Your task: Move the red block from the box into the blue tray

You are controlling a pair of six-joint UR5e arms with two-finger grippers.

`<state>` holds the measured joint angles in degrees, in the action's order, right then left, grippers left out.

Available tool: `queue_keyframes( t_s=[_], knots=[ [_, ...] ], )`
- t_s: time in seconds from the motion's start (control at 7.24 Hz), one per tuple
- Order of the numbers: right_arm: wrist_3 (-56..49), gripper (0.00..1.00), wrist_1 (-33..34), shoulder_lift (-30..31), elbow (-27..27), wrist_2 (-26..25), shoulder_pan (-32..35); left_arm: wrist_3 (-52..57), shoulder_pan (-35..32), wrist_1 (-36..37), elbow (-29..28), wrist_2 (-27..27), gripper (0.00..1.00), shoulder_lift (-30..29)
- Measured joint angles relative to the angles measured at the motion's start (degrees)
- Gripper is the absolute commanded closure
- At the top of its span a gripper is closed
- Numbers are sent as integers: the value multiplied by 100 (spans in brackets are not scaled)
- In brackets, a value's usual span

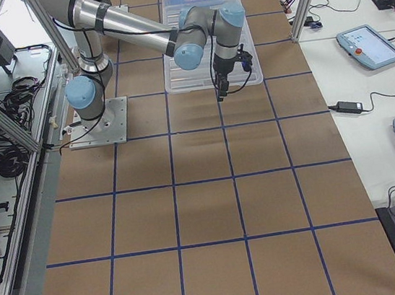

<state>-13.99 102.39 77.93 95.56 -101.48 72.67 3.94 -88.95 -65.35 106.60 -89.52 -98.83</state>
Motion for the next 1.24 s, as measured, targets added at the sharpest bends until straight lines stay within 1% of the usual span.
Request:
queue_keyframes(
  t_s=[0.69,1.24],
  knots=[
    [8,0,-1,3,-3,-107,-16,-47,1,884,428,-8,0,-446],
    [-23,0,67,-3,-14,-159,-21,-231,20,1172,493,-8,0,-663]
  ],
)
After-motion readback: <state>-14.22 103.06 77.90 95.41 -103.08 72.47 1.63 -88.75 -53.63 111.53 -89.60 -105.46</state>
